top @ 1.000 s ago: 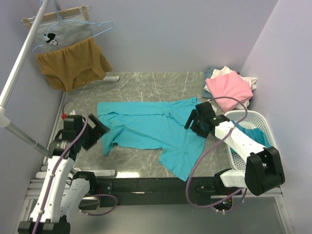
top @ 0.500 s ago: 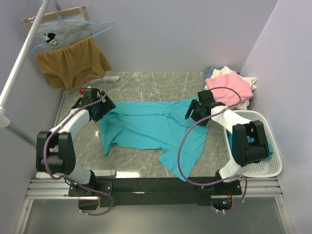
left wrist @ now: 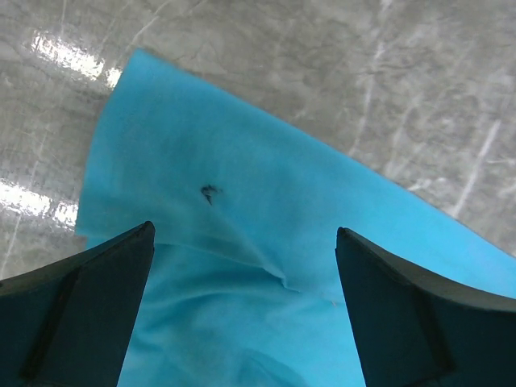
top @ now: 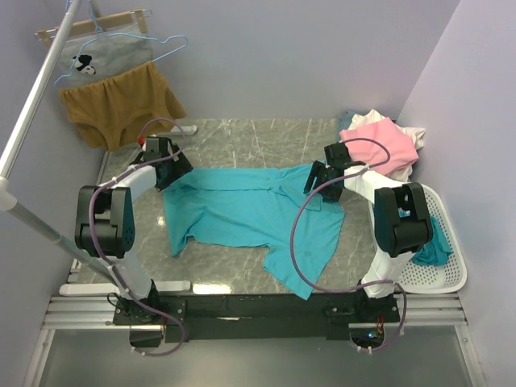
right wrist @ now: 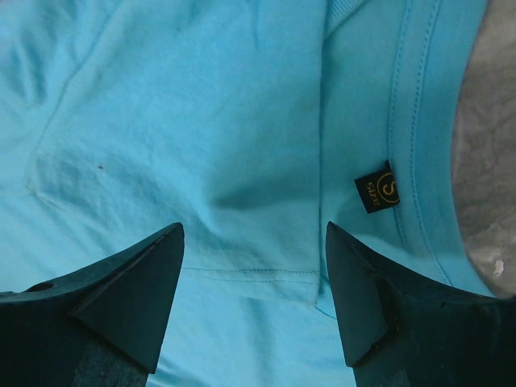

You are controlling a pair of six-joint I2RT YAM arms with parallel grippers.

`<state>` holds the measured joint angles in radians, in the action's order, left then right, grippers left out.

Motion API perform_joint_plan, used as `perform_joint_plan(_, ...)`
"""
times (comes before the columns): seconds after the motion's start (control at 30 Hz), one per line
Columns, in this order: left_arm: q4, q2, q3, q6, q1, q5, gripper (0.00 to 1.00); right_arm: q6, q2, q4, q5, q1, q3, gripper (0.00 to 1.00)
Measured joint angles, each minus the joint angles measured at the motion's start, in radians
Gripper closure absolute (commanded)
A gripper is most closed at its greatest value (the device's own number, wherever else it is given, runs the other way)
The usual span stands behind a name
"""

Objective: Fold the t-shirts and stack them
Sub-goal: Fold the flattened tshirt in 1/3 of the way

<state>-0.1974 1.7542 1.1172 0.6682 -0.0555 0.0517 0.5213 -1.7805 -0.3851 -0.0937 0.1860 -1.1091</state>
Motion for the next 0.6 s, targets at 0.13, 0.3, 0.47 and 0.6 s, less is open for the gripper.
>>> perform_joint_plan(0.13, -0.001, 0.047, 0.013, -0.021, 0.0, 0.01, 0.01, -0.01, 0.005, 0.013, -0.006, 0.0, -0.009, 0.22)
perform_joint_plan(0.3, 0.002, 0.07, 0.013, -0.03, 0.0, 0.009, 0.01, -0.019, 0.016, 0.032, -0.053, -0.001, -0.019, 0.22)
perform_joint_plan(0.47, 0.004, 0.11, 0.05, -0.041, 0.001, 0.008, 0.01, -0.022, -0.024, 0.034, -0.111, -0.001, -0.086, 0.23)
perform_joint_plan(0.6, 0.003, 0.156, 0.103, -0.054, 0.01, 0.004, 0.01, -0.021, -0.115, 0.016, -0.098, -0.001, -0.152, 0.23)
